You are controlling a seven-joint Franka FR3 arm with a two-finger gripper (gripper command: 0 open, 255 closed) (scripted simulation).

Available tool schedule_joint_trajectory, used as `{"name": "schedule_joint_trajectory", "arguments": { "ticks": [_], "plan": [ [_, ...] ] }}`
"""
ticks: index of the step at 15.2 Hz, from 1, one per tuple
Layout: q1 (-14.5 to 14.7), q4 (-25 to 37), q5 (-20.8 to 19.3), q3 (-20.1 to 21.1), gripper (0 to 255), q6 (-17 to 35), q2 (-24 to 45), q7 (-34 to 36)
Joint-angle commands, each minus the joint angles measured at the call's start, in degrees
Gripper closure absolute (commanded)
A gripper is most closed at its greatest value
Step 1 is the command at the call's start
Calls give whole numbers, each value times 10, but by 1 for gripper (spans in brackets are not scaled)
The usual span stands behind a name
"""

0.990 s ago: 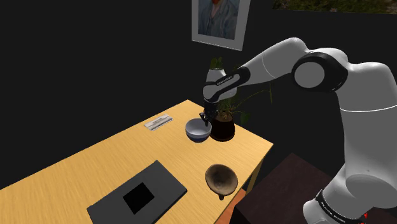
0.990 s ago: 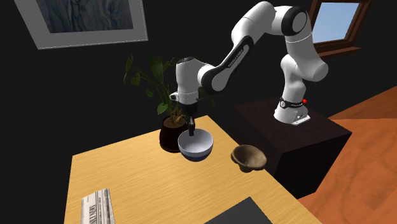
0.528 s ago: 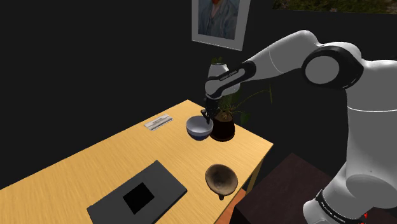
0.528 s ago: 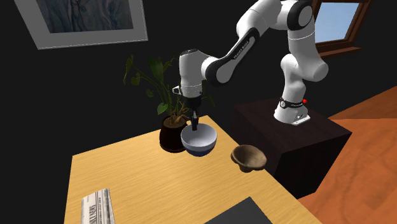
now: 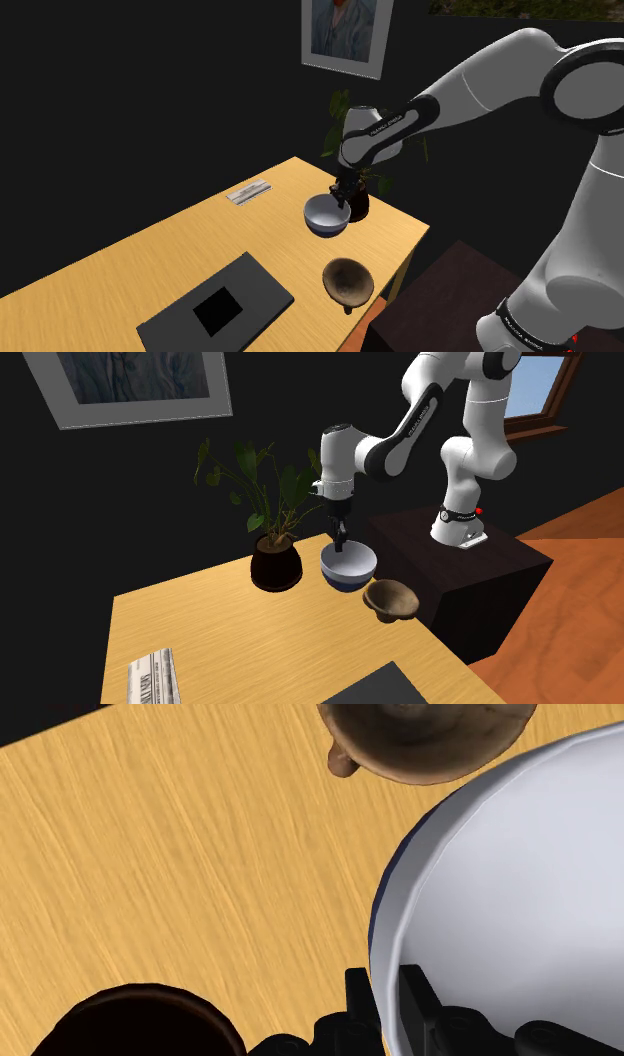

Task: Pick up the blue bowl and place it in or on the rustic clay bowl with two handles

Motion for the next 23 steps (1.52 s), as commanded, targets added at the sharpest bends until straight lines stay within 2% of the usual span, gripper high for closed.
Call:
{"name": "schedule_joint_trajectory", "arguments": {
  "ticks": [1, 11, 23],
  "plan": [
    [6, -53, 3, 4, 255, 7, -47, 8],
    [36, -265, 30, 34, 255, 20, -250, 45],
    [42, -286, 48, 36, 255, 135, -156, 25]
  ]
}}
